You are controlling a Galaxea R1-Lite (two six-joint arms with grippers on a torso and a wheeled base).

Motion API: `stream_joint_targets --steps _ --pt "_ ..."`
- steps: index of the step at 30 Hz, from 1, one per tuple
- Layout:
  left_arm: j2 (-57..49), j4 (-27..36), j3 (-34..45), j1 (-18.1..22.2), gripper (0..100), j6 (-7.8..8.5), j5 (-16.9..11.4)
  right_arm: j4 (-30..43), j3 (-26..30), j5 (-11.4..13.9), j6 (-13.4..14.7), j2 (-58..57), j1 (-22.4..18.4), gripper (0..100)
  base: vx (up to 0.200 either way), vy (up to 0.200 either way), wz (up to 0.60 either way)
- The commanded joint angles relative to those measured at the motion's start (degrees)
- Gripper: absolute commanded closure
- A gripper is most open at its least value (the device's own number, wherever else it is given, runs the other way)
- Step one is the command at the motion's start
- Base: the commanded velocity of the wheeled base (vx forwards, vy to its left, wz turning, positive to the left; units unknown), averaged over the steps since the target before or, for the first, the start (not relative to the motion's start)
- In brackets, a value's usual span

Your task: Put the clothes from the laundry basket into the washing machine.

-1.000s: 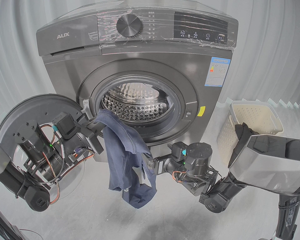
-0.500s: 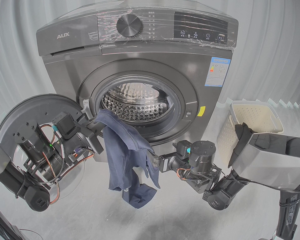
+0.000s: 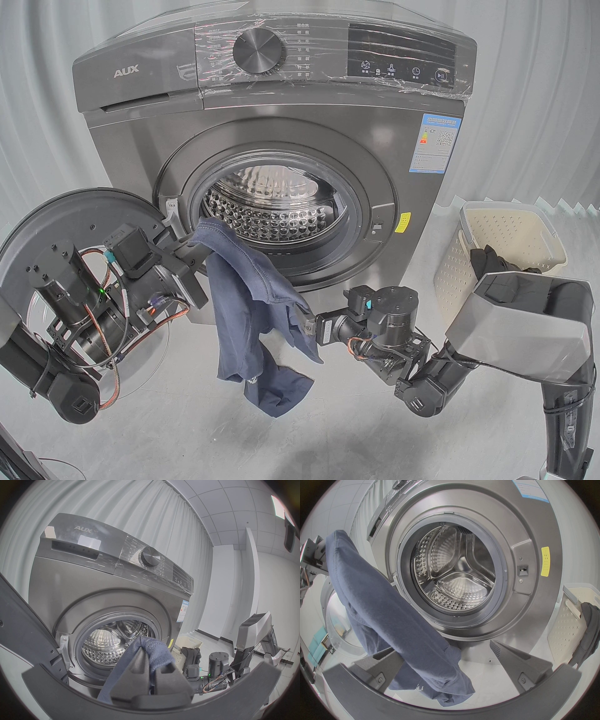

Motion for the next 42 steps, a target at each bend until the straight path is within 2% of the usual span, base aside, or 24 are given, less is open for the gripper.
stream_joint_targets --steps 1,10,17,18,26,34,42 --pt "0.0 0.0 0.0 0.0 100 -0.04 0.0 0.1 -2.5 0.1 -0.3 3.1 0.2 0 0.0 0.0 0.0" --pt "0.1 0.0 0.1 -0.2 100 -0.04 0.0 0.1 -7.8 0.4 -0.5 6.7 0.3 0 0.0 0.0 0.0" --pt "0.1 0.0 0.1 -0.2 100 -0.04 0.0 0.0 -9.9 0.6 -0.5 8.0 1.4 0 0.0 0.0 0.0" --pt "0.1 0.0 0.2 -0.2 100 -0.04 0.0 0.0 -10.1 0.6 -0.5 8.0 1.4 100 0.0 0.0 0.0" --pt "0.5 0.0 0.4 -0.1 100 -0.04 -0.1 -0.3 -9.1 0.6 -0.2 3.5 1.8 100 0.0 0.0 0.0" --pt "0.6 0.0 0.6 0.0 100 -0.04 -0.1 -0.7 -1.0 0.7 -0.4 -8.5 -0.3 100 0.0 0.0 0.0" --pt "0.7 0.0 1.5 -0.1 100 0.14 -0.4 -1.8 2.2 1.3 -0.1 -15.1 -1.9 100 0.0 0.0 0.0"
